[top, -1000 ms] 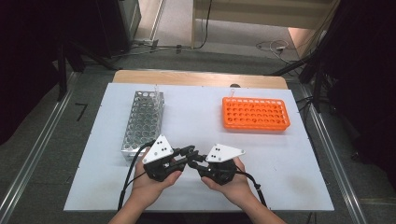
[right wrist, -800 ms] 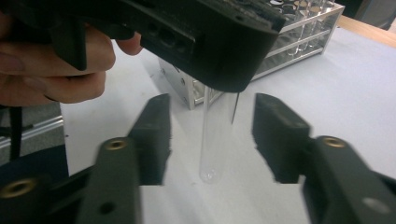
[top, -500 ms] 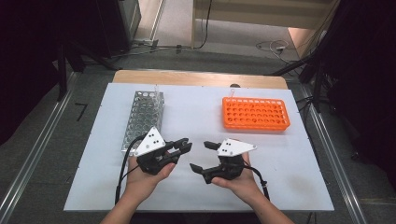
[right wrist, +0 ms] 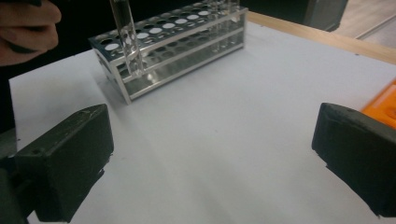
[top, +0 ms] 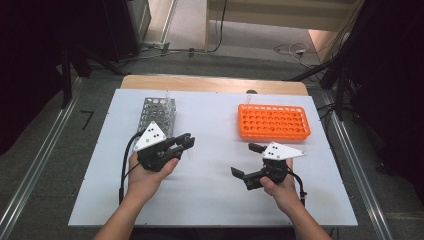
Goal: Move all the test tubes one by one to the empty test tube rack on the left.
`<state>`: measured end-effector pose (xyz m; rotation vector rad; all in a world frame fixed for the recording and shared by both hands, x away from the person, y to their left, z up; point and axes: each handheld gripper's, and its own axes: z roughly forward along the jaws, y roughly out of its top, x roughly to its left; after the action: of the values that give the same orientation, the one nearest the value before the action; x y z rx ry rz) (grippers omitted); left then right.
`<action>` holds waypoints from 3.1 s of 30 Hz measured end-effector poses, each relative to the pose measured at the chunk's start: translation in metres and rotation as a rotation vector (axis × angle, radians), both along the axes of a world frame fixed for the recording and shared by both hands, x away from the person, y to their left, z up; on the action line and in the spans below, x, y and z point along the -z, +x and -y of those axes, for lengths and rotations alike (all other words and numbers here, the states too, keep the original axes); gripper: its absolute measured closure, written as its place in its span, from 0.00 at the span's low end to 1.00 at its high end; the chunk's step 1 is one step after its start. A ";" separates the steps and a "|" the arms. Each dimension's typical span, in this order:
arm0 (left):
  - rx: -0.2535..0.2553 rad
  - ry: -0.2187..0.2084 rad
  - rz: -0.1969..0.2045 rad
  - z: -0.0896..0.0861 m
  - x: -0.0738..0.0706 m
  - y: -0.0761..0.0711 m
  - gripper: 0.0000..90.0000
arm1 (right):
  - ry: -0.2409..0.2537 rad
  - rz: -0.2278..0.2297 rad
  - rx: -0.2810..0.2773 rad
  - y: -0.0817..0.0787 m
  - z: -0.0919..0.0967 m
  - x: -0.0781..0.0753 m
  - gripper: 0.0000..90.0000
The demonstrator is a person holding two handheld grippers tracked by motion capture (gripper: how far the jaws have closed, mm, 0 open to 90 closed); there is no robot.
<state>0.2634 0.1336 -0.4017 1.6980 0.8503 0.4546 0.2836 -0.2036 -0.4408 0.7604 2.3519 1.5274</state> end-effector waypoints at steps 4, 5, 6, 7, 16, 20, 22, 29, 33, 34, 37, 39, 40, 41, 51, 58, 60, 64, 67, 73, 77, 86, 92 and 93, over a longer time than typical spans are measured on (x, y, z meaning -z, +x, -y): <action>-0.036 -0.009 -0.007 -0.010 -0.002 0.012 0.84 | -0.006 0.003 0.025 0.000 0.018 0.003 0.00; -0.045 -0.011 -0.008 -0.012 -0.002 0.014 0.84 | -0.009 0.004 0.036 0.000 0.023 0.003 0.00; -0.052 -0.010 -0.009 -0.014 -0.002 0.016 0.84 | -0.007 0.004 0.046 0.000 0.027 0.003 0.00; -0.063 -0.014 -0.011 -0.016 -0.003 0.019 0.84 | -0.005 0.005 0.051 0.000 0.030 0.003 0.00; -0.146 -0.008 -0.003 -0.031 -0.008 0.038 0.84 | -0.027 -0.001 0.098 -0.003 0.054 0.007 0.00; -0.178 -0.018 -0.008 -0.038 -0.007 0.048 0.84 | -0.029 -0.003 0.120 -0.002 0.059 0.008 0.00; -0.200 -0.020 -0.006 -0.041 -0.006 0.052 0.84 | -0.023 0.003 0.120 -0.001 0.061 0.007 0.00; -0.263 -0.011 0.008 -0.049 -0.007 0.068 0.84 | -0.021 0.000 0.122 -0.001 0.061 0.007 0.00; -0.303 -0.014 0.026 -0.051 -0.008 0.077 0.84 | -0.022 0.001 0.122 -0.001 0.061 0.007 0.00; -0.312 -0.014 0.028 -0.052 -0.007 0.079 0.84 | -0.024 0.004 0.121 -0.001 0.061 0.007 0.00; -0.336 -0.013 0.031 -0.053 -0.005 0.085 0.84 | -0.020 0.002 0.120 -0.001 0.061 0.007 0.00; -0.350 -0.009 0.036 -0.053 -0.003 0.088 0.84 | -0.020 0.003 0.119 -0.001 0.061 0.007 0.00; -0.358 -0.005 0.035 -0.052 -0.002 0.089 0.84 | -0.020 0.003 0.120 -0.001 0.061 0.007 0.00; -0.364 0.005 0.039 -0.052 0.000 0.091 0.84 | -0.019 0.002 0.121 -0.001 0.061 0.007 0.00; -0.383 0.041 0.018 -0.050 0.008 0.099 0.84 | -0.015 0.003 0.121 -0.001 0.062 0.006 0.00; -0.396 0.068 -0.020 -0.050 0.016 0.103 0.84 | -0.016 0.007 0.118 -0.001 0.062 0.006 0.00; -0.399 0.077 -0.034 -0.049 0.018 0.104 0.84 | -0.014 0.008 0.116 -0.001 0.061 0.006 0.00; -0.399 0.102 -0.047 -0.046 0.021 0.105 0.84 | -0.018 0.007 0.117 -0.001 0.061 0.006 0.00; -0.404 0.107 -0.059 -0.046 0.023 0.105 0.84 | -0.015 0.007 0.118 -0.001 0.061 0.006 0.00; -0.400 0.125 -0.108 -0.046 0.025 0.107 0.84 | -0.016 0.007 0.121 0.000 0.062 0.006 0.00; -0.388 0.137 -0.149 -0.047 0.026 0.110 0.84 | -0.016 0.005 0.123 0.000 0.062 0.006 0.00; -0.377 0.152 -0.186 -0.047 0.028 0.112 0.84 | -0.020 0.006 0.127 0.000 0.061 0.007 0.00; -0.376 0.143 -0.203 -0.049 0.028 0.113 0.79 | -0.023 0.001 0.130 0.001 0.061 0.008 0.00; -0.377 0.139 -0.203 -0.049 0.028 0.113 0.78 | -0.025 0.003 0.128 0.001 0.061 0.008 0.00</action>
<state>0.3762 0.1828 -0.4299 1.7337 1.3242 0.6131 0.2849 -0.2642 -0.4490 0.8835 2.2685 1.4435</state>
